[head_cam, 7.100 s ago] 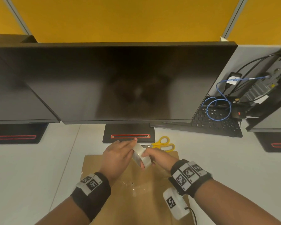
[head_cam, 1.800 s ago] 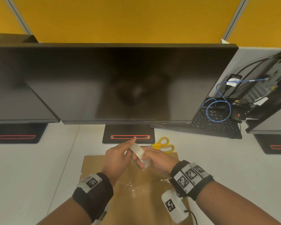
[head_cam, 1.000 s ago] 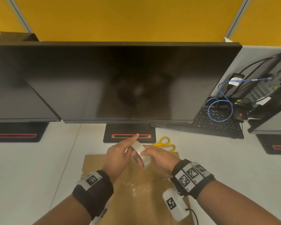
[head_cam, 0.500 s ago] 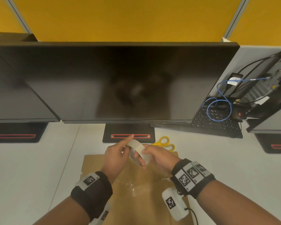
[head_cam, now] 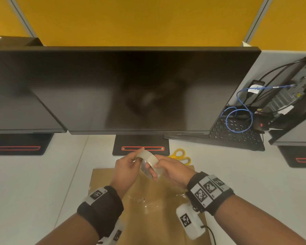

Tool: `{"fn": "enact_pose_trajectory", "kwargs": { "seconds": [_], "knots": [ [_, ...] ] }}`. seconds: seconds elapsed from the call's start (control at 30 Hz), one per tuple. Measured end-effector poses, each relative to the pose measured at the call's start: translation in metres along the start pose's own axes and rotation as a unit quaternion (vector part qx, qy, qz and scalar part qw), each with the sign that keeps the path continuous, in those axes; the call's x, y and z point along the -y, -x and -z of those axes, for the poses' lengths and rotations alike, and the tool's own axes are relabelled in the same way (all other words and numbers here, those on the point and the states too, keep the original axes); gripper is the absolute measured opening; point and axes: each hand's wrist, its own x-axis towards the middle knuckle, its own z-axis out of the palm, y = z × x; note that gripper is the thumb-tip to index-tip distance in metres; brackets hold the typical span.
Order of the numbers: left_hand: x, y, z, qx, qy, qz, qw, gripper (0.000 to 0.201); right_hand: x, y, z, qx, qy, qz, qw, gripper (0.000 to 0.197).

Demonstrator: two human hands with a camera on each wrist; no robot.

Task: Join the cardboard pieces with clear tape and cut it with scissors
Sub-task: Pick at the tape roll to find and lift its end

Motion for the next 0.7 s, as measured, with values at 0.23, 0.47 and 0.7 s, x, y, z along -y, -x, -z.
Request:
{"fn": "enact_pose_trajectory", "kwargs": {
  "seconds": [0.23, 0.47, 0.7],
  "knots": [
    [0.0019, -0.0026, 0.0008, 0.017, 0.002, 0.003, 1.000, 0.029, -0.0074, 0.0009, -0.0026, 0.003, 0.013, -0.005, 1.000, 0.034],
    [0.0040, -0.0020, 0.0008, 0.033, 0.020, 0.009, 0.999, 0.024, -0.0013, 0.0020, -0.0026, 0.008, 0.049, -0.001, 0.999, 0.024],
    [0.0034, -0.0027, 0.0043, 0.053, 0.006, 0.006, 0.999, 0.019, -0.0041, 0.0019, -0.0037, -0.007, 0.054, -0.030, 0.998, 0.039]
  ]
}}
